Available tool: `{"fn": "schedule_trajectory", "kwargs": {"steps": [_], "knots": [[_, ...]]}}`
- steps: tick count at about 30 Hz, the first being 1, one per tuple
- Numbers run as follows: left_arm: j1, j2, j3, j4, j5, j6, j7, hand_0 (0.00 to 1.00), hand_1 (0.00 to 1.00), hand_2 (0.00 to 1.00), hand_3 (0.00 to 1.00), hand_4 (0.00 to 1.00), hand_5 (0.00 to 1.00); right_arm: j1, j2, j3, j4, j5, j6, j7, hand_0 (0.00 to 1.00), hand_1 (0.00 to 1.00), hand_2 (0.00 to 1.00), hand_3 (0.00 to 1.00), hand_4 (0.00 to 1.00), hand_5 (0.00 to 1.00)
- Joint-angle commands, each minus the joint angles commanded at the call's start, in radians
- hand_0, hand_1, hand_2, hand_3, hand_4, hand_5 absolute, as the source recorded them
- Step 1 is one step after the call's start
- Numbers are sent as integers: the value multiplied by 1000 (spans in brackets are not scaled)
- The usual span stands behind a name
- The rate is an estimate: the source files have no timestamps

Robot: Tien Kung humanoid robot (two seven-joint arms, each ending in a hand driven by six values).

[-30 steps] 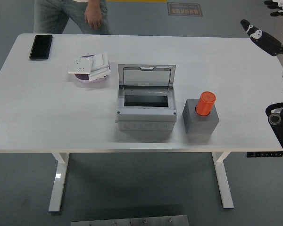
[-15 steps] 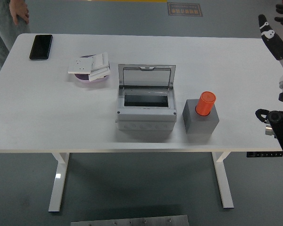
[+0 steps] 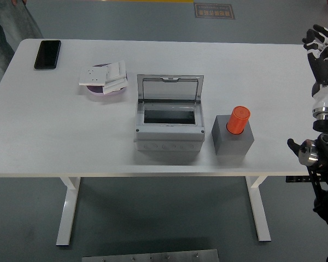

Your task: Fetch the battery,place it into the box,close the lid of the box

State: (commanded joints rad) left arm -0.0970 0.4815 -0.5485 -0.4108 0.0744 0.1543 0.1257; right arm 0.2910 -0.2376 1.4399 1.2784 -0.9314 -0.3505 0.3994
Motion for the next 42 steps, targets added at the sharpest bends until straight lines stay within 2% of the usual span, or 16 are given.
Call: {"fn": "schedule_trajectory", "kwargs": {"steps": [7, 14, 32, 42], "knots": [[1, 0, 17, 2, -19, -5, -12, 592, 741, 589, 567, 611, 104, -2, -31, -34, 17, 208, 50, -79, 736, 655, 701, 667, 796, 502], [1, 3, 37, 5, -45, -9, -29, 592, 741, 591, 568, 612, 103, 1, -50, -71, 27, 339, 96, -127, 732, 651, 694, 661, 796, 507], [-5, 12, 42, 7, -52, -11, -35, 593, 741, 592, 569, 611, 99, -1, -86, -54, 51, 300, 110, -190, 740, 668, 716, 681, 792, 530], [-8, 12, 36, 6, -40, -11, -26, 594, 741, 593, 570, 612, 99, 9, -97, -47, 55, 292, 96, -194, 745, 670, 717, 684, 783, 546]]}}
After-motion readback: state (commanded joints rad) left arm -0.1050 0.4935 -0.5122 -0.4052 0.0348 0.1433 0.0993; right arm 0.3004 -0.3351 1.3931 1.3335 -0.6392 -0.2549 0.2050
